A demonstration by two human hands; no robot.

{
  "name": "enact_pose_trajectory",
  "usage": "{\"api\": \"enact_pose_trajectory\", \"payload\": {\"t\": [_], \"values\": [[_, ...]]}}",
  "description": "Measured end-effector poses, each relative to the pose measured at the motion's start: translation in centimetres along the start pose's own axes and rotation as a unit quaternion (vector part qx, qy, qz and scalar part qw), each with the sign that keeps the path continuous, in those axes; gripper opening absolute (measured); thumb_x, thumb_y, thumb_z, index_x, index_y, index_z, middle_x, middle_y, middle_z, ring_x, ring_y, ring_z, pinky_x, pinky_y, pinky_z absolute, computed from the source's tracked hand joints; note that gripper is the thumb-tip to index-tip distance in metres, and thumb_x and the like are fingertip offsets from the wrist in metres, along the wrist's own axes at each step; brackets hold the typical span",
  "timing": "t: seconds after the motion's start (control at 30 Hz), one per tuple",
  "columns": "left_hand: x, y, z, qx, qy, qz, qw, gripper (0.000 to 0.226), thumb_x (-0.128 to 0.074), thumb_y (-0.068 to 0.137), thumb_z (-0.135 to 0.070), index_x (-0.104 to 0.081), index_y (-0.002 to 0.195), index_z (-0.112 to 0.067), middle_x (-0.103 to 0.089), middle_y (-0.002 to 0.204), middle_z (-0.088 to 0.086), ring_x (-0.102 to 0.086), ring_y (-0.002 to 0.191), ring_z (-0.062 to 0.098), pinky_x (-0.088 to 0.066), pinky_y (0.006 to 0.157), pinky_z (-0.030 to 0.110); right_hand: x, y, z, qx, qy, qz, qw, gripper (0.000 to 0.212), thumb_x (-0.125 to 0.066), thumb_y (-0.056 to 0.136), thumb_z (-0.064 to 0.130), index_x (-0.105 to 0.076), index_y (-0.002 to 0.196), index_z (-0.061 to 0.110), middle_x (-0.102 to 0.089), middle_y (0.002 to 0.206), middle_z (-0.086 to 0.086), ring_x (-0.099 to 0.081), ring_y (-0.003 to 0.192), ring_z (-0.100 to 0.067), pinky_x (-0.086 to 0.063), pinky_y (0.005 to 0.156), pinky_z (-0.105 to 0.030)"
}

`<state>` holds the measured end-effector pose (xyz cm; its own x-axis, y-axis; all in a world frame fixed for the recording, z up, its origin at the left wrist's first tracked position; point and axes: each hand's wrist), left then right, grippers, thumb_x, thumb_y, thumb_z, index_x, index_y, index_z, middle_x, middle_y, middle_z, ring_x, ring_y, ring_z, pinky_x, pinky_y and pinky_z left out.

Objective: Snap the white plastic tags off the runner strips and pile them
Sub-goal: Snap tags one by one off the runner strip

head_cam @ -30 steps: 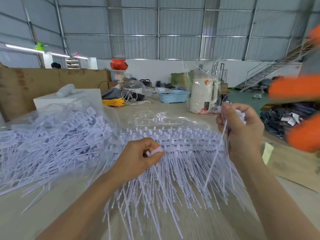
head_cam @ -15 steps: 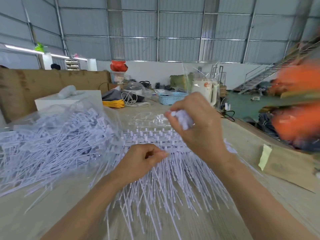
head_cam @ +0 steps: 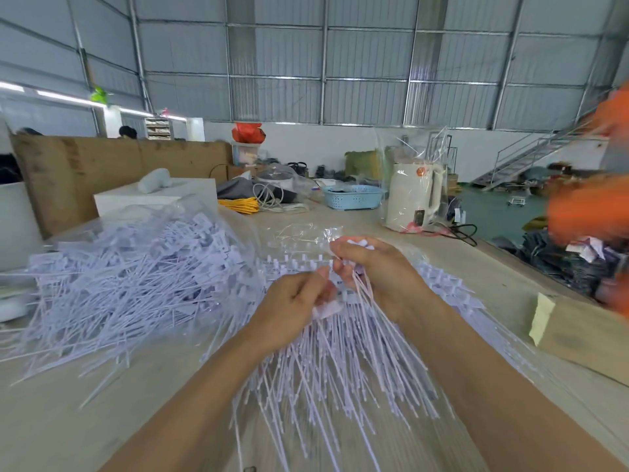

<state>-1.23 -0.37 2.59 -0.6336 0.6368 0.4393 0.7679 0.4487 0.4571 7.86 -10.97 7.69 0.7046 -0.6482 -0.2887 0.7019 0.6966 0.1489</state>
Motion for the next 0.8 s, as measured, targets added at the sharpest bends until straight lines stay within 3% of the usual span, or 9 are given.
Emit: {"api": "enact_pose_trajectory", "payload": {"t": [0.07,0.17,0.27,0.3,0.37,0.43,0.5,0.63,0.8], "values": [[0.0,-0.1,-1.1,-0.069,0.007,-0.057,0.996,0.042,-0.037,0.095,-0.05,-0.068,0.094,-0.022,-0.068,0.094,-0.003,-0.061,0.089,0.005,-0.045,0.077,0.016,-0.2,-0.1,-0.2,0.094,-0.08,-0.051,0.991,0.007,-0.069,0.082,0.003,-0.063,0.083,0.007,-0.061,0.067,-0.006,-0.057,0.053,-0.014,-0.047,0.05,-0.023],[-0.7,-0.8,-3.4,-0.085,-0.1,-0.021,0.991,0.048,-0.038,0.088,-0.054,-0.053,0.124,-0.027,-0.063,0.114,-0.011,-0.058,0.105,-0.003,-0.043,0.088,0.011,-1.1,-0.9,0.7,0.338,-0.248,-0.14,0.897,0.01,-0.07,0.084,0.013,-0.062,0.087,0.017,-0.065,0.088,-0.007,-0.063,0.077,-0.023,-0.052,0.068,-0.032],[-1.8,-1.6,-5.0,-0.068,-0.201,0.047,0.976,0.054,-0.032,0.09,-0.052,-0.05,0.125,-0.015,-0.061,0.107,0.016,-0.059,0.104,0.027,-0.045,0.1,0.045,-3.0,-1.9,2.7,0.466,-0.219,-0.137,0.846,0.016,-0.069,0.084,0.015,-0.057,0.086,0.026,-0.063,0.094,-0.008,-0.063,0.086,-0.027,-0.053,0.073,-0.044],[-1.9,-1.9,-5.7,-0.068,-0.227,0.043,0.971,0.044,-0.031,0.094,-0.045,-0.052,0.117,-0.015,-0.063,0.097,0.017,-0.06,0.096,0.031,-0.046,0.098,0.049,-3.7,-2.1,3.3,0.477,-0.199,-0.135,0.845,0.016,-0.069,0.084,0.016,-0.057,0.086,0.026,-0.063,0.095,-0.01,-0.063,0.086,-0.031,-0.053,0.073,-0.047],[-1.9,-2.2,-6.7,-0.076,-0.255,0.014,0.964,0.028,-0.029,0.101,-0.027,-0.055,0.105,-0.016,-0.064,0.077,-0.005,-0.064,0.077,0.011,-0.055,0.084,0.031,-4.5,-2.3,4.2,0.479,-0.162,-0.137,0.852,0.014,-0.069,0.084,0.016,-0.058,0.086,0.023,-0.064,0.093,-0.013,-0.063,0.082,-0.032,-0.053,0.071,-0.045],[-1.5,-2.4,-7.3,-0.099,-0.222,-0.025,0.97,0.028,-0.03,0.103,-0.019,-0.055,0.115,-0.011,-0.058,0.063,-0.011,-0.059,0.059,0.001,-0.05,0.063,0.013,-5.0,-2.1,4.8,0.468,-0.122,-0.137,0.865,0.012,-0.069,0.085,0.014,-0.057,0.086,0.017,-0.064,0.085,-0.013,-0.062,0.067,-0.022,-0.052,0.061,-0.031],[-0.9,-2.8,-7.5,-0.116,-0.145,-0.072,0.98,0.036,-0.032,0.103,-0.016,-0.047,0.136,-0.017,-0.05,0.052,-0.009,-0.048,0.046,0.002,-0.037,0.05,0.011,-5.7,-1.5,4.7,0.441,-0.068,-0.14,0.884,0.011,-0.068,0.084,0.009,-0.057,0.085,0.011,-0.061,0.074,-0.009,-0.057,0.054,-0.013,-0.046,0.053,-0.021],[1.2,-4.2,-6.1,-0.105,-0.056,-0.138,0.983,0.043,-0.038,0.101,-0.015,-0.036,0.143,-0.019,-0.056,0.061,0.002,-0.045,0.047,-0.006,-0.029,0.05,0.005,-8.0,-0.9,2.7,0.35,0.004,-0.119,0.929,0.014,-0.067,0.083,0.002,-0.056,0.083,0.012,-0.06,0.059,0.007,-0.055,0.047,-0.007,-0.046,0.049,-0.021],[5.6,-7.7,-2.5,-0.088,-0.013,-0.192,0.977,0.031,-0.045,0.097,-0.026,-0.055,0.126,-0.031,-0.046,0.057,-0.008,-0.041,0.047,-0.001,-0.031,0.049,0.009,-10.3,-0.9,-1.4,0.274,-0.071,-0.006,0.959,0.013,-0.071,0.082,0.008,-0.062,0.087,0.015,-0.063,0.065,0.002,-0.061,0.055,-0.014,-0.051,0.053,-0.025]]}}
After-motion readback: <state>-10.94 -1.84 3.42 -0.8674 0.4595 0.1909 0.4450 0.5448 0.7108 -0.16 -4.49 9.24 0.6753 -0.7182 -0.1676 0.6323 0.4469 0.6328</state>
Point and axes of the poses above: each hand's wrist, its own y-axis towards the middle knuckle, its own x-axis out of the back of the hand, z = x × y
